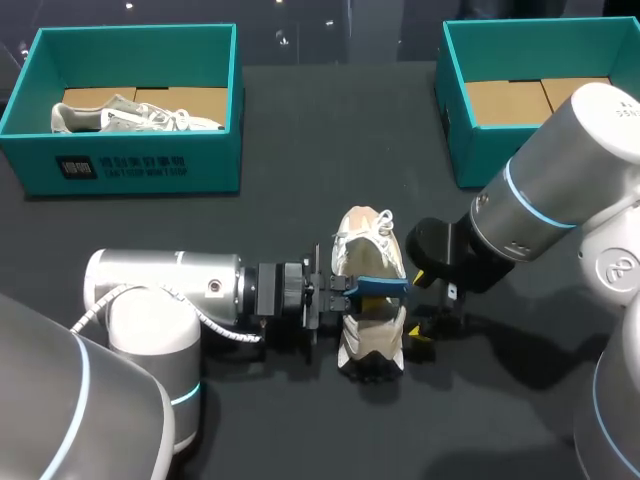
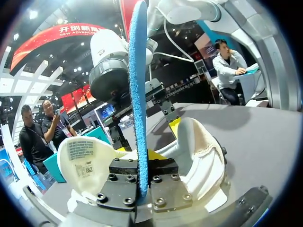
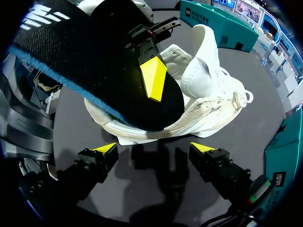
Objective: Take the shoe out of the shoebox, open the shoe tongue, remove and reinsert the insole, then place the shoe into the shoebox
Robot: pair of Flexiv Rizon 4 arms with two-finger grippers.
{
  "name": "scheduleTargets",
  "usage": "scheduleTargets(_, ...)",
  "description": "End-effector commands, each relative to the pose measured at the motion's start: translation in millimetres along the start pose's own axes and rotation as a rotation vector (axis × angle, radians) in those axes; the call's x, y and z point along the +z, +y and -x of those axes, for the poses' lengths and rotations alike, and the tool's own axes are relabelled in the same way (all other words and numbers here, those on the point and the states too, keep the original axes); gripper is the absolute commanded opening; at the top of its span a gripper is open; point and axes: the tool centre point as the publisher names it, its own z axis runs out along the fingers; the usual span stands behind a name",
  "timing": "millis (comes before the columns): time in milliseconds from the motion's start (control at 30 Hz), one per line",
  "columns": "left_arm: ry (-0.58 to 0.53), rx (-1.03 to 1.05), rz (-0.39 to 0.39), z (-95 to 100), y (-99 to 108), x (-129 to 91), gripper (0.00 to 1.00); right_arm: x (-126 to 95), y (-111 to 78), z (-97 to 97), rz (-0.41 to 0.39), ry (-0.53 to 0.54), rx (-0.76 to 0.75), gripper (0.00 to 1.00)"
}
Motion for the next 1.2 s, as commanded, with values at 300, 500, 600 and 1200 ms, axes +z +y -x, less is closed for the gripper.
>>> scheduleTargets(300,-0.015,0.031,-0.003,-0.9,-24,-1,0.45,0,-0.7,-1.4,0.001,-0.003,0.000,1.00)
scheduleTargets(500,-0.015,0.077,0.039,-1.4,-40,-1,0.42,0,-0.7,-1.4,0.001,-0.003,0.000,1.00)
scheduleTargets(600,-0.011,0.085,0.064,-2.6,-44,-1,0.40,0,-0.7,-1.4,0.001,-0.003,0.000,1.00)
scheduleTargets(1200,0.011,0.175,0.113,-4.3,-16,-5,0.00,0,-0.7,-1.4,0.001,-0.003,0.000,1.00)
